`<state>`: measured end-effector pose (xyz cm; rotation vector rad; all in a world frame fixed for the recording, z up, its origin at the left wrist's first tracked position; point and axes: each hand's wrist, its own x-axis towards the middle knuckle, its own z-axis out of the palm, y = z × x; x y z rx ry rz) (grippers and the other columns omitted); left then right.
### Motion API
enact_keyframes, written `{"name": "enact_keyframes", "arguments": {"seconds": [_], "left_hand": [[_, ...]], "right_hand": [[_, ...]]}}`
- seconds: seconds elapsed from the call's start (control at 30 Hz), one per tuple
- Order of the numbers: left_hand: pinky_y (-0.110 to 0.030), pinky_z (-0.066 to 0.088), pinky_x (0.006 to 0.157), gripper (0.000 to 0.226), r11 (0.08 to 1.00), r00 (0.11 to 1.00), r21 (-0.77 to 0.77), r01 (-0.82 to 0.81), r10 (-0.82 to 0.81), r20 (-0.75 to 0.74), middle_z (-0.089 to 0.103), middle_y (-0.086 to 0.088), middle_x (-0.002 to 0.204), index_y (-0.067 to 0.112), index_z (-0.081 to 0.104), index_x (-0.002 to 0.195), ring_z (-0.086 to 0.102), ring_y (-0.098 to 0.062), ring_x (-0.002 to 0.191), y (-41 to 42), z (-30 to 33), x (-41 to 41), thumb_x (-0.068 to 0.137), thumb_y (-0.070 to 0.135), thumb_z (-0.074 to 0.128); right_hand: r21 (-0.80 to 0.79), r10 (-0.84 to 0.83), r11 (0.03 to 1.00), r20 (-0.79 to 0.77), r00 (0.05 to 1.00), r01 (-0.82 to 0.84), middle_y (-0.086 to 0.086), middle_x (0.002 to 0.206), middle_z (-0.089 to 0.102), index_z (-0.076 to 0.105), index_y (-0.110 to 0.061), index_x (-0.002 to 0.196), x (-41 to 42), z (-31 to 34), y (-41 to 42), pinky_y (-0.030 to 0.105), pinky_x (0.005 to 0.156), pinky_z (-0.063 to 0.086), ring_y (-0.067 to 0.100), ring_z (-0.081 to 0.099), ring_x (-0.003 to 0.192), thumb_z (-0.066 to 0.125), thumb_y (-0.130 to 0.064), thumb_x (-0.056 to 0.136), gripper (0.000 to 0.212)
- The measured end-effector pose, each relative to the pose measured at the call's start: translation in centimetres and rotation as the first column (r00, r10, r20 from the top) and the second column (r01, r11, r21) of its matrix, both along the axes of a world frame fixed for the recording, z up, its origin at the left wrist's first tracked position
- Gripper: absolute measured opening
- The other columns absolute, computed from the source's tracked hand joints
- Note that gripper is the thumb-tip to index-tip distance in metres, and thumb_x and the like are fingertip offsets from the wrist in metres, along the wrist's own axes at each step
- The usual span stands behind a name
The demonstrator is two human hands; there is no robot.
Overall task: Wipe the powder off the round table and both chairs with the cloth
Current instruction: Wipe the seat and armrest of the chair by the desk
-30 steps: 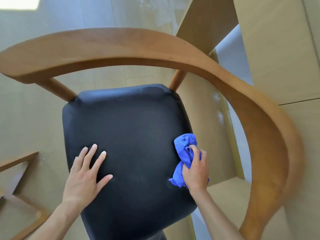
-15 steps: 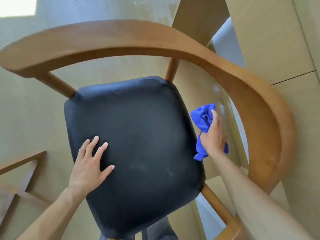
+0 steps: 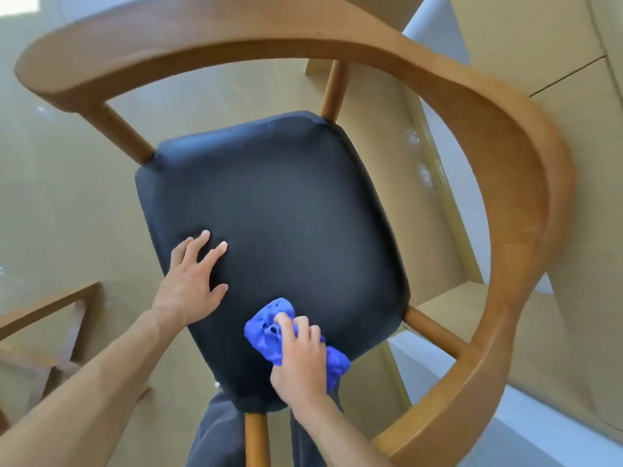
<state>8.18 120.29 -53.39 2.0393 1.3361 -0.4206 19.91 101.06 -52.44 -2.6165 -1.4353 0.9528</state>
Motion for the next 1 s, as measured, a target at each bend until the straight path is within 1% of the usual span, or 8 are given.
{"name": "enact_keyframes", "arguments": {"seconds": [0.13,0.2,0.37,0.47,0.57,0.73,0.87,1.0], "left_hand": [[-0.035,0.023,0.115,0.059,0.992,0.994,-0.073,0.105,-0.102,0.042,0.012,0.008,0.158,0.028,0.033,0.147,0.006,-0.020,0.142,2.4,0.8,-1.4,0.092,0.017,0.053],[-0.032,0.016,0.116,0.054,0.994,0.993,-0.066,0.090,-0.084,0.083,0.015,0.006,0.157,0.023,0.038,0.145,0.008,-0.020,0.142,2.7,1.0,-1.6,0.094,0.011,0.048],[-0.035,0.012,0.117,0.052,0.998,0.996,0.007,-0.069,0.068,0.064,0.004,-0.004,0.159,0.020,0.033,0.147,-0.003,-0.025,0.145,1.4,1.1,-1.4,0.097,0.010,0.041],[-0.032,0.009,0.117,0.055,0.993,0.988,-0.044,-0.111,0.115,0.100,0.000,-0.003,0.160,0.020,0.034,0.147,-0.005,-0.024,0.147,1.0,0.3,-1.4,0.095,0.001,0.038],[-0.030,0.006,0.116,0.060,0.988,0.979,-0.048,-0.145,0.150,0.135,0.002,-0.001,0.160,0.021,0.039,0.144,-0.004,-0.020,0.147,1.0,-0.2,-1.8,0.091,-0.007,0.036],[-0.030,0.005,0.117,0.065,0.984,0.975,-0.061,-0.165,0.172,0.139,0.002,0.001,0.160,0.021,0.039,0.144,-0.005,-0.019,0.147,1.0,0.0,-1.7,0.088,-0.010,0.033],[-0.029,0.006,0.118,0.066,0.982,0.970,-0.072,-0.175,0.184,0.156,0.005,0.000,0.160,0.020,0.038,0.145,-0.001,-0.019,0.147,1.2,0.3,-1.9,0.086,-0.011,0.033],[-0.028,0.014,0.116,0.066,0.953,0.939,-0.022,-0.301,0.301,0.168,0.011,0.001,0.159,0.019,0.033,0.147,0.010,-0.019,0.146,1.1,0.8,-2.4,0.087,-0.008,0.032]], "right_hand": [[-0.052,0.162,0.984,-0.151,0.975,-0.172,-0.002,0.113,0.043,0.037,-0.032,0.123,1.5,1.3,1.1,0.036,0.074,0.042,0.026,0.044,0.094,0.053,-0.001,0.063,0.069],[0.018,0.210,0.978,-0.083,0.974,-0.210,-0.002,0.115,0.042,0.039,-0.033,0.124,4.2,2.1,2.7,0.040,0.076,0.042,0.028,0.043,0.095,0.048,0.000,0.065,0.068],[0.177,-0.088,0.983,0.168,0.982,0.057,0.002,0.133,0.040,0.037,-0.027,0.141,11.0,1.7,11.8,0.043,0.083,0.042,0.030,0.042,0.107,0.053,0.002,0.075,0.074],[0.171,-0.114,0.982,0.192,0.975,0.081,0.001,0.138,0.036,0.030,-0.027,0.146,12.9,0.3,16.1,0.043,0.080,0.042,0.032,0.042,0.109,0.055,0.000,0.079,0.076],[0.062,0.010,0.998,0.243,0.970,-0.026,0.001,0.135,0.037,0.029,-0.029,0.145,10.8,-1.1,15.6,0.039,0.075,0.037,0.031,0.044,0.103,0.058,-0.002,0.078,0.078],[0.233,0.298,0.888,0.368,0.881,-0.397,0.004,0.108,0.058,0.054,-0.022,0.120,5.7,-2.3,6.6,0.035,0.058,0.040,0.030,0.050,0.072,0.068,-0.001,0.048,0.076],[0.166,0.641,0.733,0.152,0.752,-0.659,0.001,0.111,0.056,0.050,-0.026,0.118,3.2,-1.0,-1.0,0.035,0.057,0.045,0.028,0.052,0.077,0.069,-0.006,0.047,0.077],[0.176,0.795,0.594,0.017,0.606,-0.785,0.000,0.101,0.054,0.049,-0.026,0.114,5.6,0.5,1.8,0.038,0.050,0.046,0.023,0.046,0.069,0.065,-0.002,0.053,0.068]]}}
